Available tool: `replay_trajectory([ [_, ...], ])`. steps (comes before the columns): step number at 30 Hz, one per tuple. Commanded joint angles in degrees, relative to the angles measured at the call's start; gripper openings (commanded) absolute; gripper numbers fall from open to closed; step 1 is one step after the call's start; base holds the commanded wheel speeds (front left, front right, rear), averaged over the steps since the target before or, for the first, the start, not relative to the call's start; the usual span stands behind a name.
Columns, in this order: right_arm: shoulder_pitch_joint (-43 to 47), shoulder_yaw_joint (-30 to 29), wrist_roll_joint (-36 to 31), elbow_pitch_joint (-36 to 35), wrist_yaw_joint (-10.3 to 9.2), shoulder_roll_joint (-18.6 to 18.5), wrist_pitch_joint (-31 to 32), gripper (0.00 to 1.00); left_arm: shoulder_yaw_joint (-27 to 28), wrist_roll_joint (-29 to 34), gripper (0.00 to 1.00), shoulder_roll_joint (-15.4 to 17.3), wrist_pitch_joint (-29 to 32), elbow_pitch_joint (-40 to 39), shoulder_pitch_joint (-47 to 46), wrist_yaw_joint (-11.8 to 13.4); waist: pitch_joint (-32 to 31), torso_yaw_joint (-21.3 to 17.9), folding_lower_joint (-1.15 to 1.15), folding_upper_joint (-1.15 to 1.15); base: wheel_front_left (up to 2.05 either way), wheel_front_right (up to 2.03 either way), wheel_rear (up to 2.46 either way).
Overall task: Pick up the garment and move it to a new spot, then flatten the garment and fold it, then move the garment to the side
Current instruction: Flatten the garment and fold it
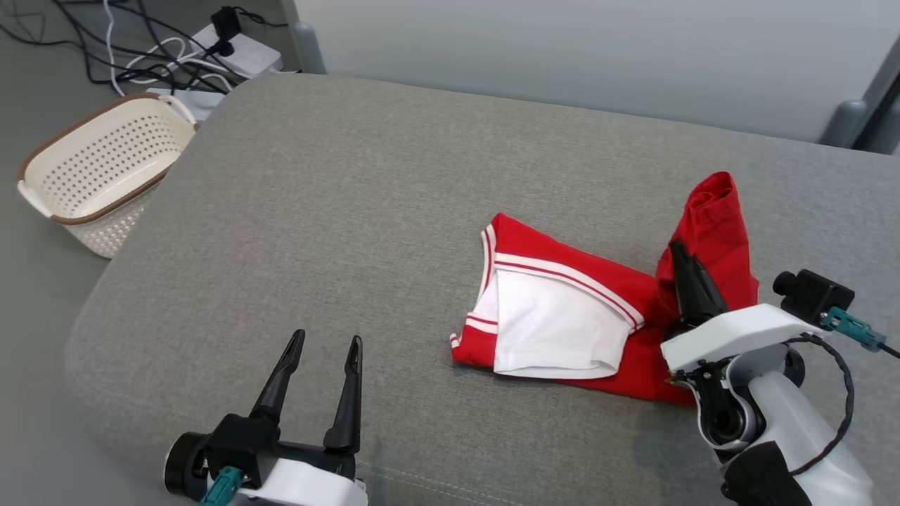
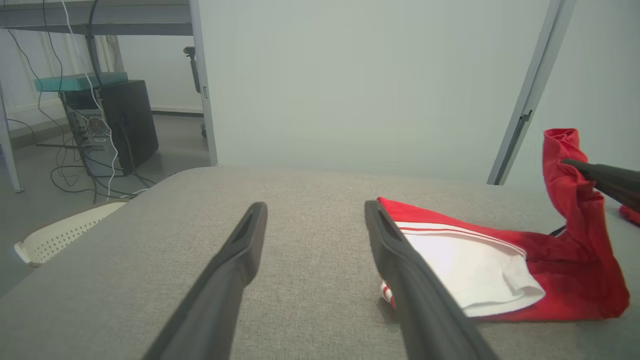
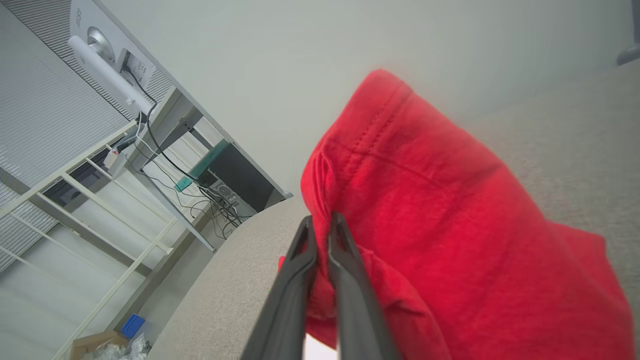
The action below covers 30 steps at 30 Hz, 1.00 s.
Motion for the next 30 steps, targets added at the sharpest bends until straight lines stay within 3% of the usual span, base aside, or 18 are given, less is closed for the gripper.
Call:
replay_trajectory([
  [1, -2.0, 1.5, 0.3, -1.2, 0.0, 0.6, -0.8, 0.0, 1.6, -0.6, 1.0, 0.1, -0.5, -1.4, -1.2, 0.5, 0.1, 1.9, 0.0, 0.0, 0.0, 0.0, 0.0],
  [12, -6.5, 6.6, 3.8, 6.4, 0.0, 2.3, -0.8, 0.0, 0.0, -2.6, 1.0, 0.1, -0.5, -0.6, -1.6, 1.3, 0.9, 9.6, 0.0, 0.0, 0.0, 0.0, 0.0],
  [22, -7.8, 12.5, 7.1, 12.3, 0.0, 2.5, -0.8, 0.0, -0.8, -3.6, 1.0, 0.1, -0.5, -0.3, -1.8, 1.8, 1.7, 12.7, 0.0, 0.0, 0.0, 0.0, 0.0],
  [23, -8.0, 12.9, 7.2, 13.1, 0.0, 2.5, -0.8, 0.12, -0.9, -3.6, 1.0, 0.1, -0.5, -0.3, -1.9, 1.9, 1.8, 12.8, 0.0, 0.0, 0.0, 0.0, 0.0],
  [25, -8.4, 13.2, 7.3, 13.9, 0.0, 2.5, -0.8, 0.47, -1.0, -3.7, 1.0, 0.1, -0.5, -0.2, -2.1, 1.9, 2.0, 12.9, 0.0, 0.0, 0.0, 0.0, 0.0],
  [26, -8.5, 13.3, 7.4, 14.2, 0.0, 2.5, -0.8, 1.0, -1.0, -3.7, 1.0, 0.1, -0.5, -0.2, -2.1, 1.9, 2.0, 12.8, 0.0, 0.0, 0.0, 0.0, 0.0],
  [30, -8.0, 15.1, 9.7, 13.6, 0.0, 2.5, -0.8, 1.0, -0.8, -3.4, 1.0, 0.1, -0.5, 0.4, -2.1, 1.8, 1.8, 12.1, 0.0, 0.0, 0.0, 0.0, 0.0],
])
